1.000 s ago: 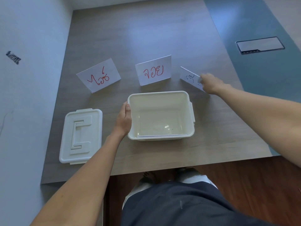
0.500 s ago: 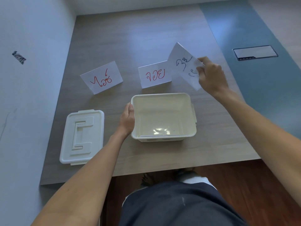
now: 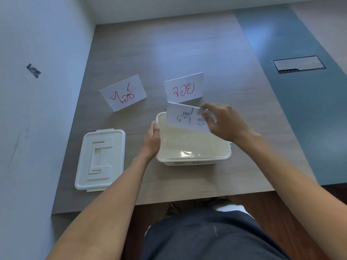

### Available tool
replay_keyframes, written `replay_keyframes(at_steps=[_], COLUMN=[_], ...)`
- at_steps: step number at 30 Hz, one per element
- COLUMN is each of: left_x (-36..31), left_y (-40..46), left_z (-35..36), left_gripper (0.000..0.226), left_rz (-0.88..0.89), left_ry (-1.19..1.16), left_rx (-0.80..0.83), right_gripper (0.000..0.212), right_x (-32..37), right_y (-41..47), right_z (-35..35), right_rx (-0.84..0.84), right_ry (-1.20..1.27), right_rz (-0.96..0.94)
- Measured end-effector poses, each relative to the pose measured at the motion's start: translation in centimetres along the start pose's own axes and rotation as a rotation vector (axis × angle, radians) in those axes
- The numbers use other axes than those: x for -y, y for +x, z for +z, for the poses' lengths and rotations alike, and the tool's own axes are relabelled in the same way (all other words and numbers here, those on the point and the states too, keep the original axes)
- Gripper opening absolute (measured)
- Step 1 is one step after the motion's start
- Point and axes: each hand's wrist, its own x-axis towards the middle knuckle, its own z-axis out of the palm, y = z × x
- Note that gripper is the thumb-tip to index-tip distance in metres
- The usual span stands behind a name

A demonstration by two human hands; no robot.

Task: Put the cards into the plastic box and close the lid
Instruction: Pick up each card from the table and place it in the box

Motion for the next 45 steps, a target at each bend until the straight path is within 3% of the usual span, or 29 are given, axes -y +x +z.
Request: replay_keyframes(at_steps=[4,9,13,18,21,29,35,40,45], left_x=[0.1,0.2,0.1,-0.1,-0.2,-0.1,-0.1,-0.6,-0.5], left_y=[0.2,0.4,0.4,0.4,0.5,0.8,1.0,1.0,0.8], left_z=[0.2,0.4,0.4,0.4,0.4,0.4,0.3,0.0,0.1], left_gripper=[0.031,0.034,0.035,0.037,0.036,0.034,0.033,0.046,0.050], left_rz=[-0.011,-0.011,-0.018,-0.019,-0.019,-0.010,-0.029,-0.035,-0.047], left_ry=[-0.014,-0.019,-0.014,-0.017,0.018,0.033,-0.006,0.019,0.019], left_rx=[-0.007,-0.029,-0.036,-0.030,-0.034,-0.019,-0.019,0.002,0.003], right_gripper=[0.022,0.029,0.029,0.038,0.038,0.033,0.027,0.050,0.064], right_x=[0.0,-0.3,-0.9,-1.2,-1.3,-2.8,-5.1,-8.1,-10.2], right_y=[-2.5,-6.0,-7.3,-6.5,-5.3,3.9,12.1,17.4,20.1], right_z=[2.1,5.2,5.7,5.2,5.5,5.7,6.5,8.4,9.6], right_rx=[0.108,0.372,0.398,0.555,0.512,0.003,0.099,0.248,0.364], right_ry=[-0.023,0.007,0.068,0.072,0.101,0.154,0.088,-0.095,-0.304], right_rz=[0.005,0.039,0.048,0.086,0.079,0.097,0.091,0.161,0.084])
